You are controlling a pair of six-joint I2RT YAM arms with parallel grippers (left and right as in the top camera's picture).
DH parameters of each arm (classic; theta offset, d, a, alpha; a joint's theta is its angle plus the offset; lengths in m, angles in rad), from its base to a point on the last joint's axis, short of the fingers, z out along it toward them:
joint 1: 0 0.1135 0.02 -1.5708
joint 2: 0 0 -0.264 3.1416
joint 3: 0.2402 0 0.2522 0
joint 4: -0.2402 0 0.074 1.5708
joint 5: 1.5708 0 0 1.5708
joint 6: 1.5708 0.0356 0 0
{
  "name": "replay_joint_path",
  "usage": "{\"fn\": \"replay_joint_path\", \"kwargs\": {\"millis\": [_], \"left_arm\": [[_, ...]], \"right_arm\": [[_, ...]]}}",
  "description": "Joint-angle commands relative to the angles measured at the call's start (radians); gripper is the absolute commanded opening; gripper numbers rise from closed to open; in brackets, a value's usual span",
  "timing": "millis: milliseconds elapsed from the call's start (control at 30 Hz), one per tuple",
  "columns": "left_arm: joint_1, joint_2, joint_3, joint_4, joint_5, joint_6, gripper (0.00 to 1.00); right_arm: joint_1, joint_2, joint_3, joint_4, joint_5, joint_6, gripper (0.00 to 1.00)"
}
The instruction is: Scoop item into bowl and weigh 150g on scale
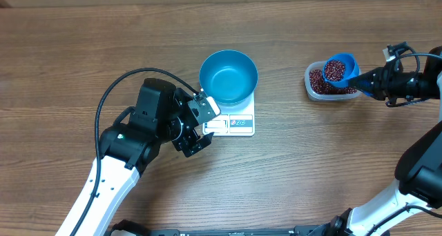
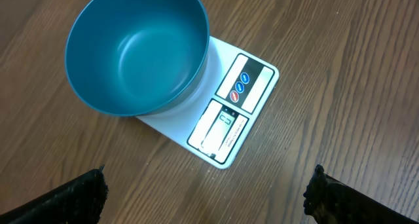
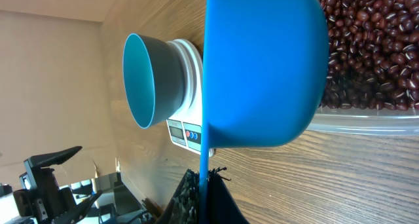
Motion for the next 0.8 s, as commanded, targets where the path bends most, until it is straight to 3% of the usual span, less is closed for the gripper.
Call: {"fn": "replay_joint_path", "kwargs": {"millis": [0, 600, 767], "left_arm": [[0.007, 0.003, 0.028, 0.004, 0.011, 0.015, 1.0], [0.006, 0.003, 0.028, 0.026, 0.011, -0.034, 0.99], [0.006, 0.003, 0.028, 0.064, 0.011, -0.094, 1.0]], "right_arm": [[-0.003, 0.002, 0.002, 0.0, -0.017, -0.009, 0.04], [-0.003, 0.002, 0.002, 0.0, -0.016, -0.009, 0.04], [-0.003, 0.002, 0.002, 0.0, -0.017, -0.009, 0.04]]}}
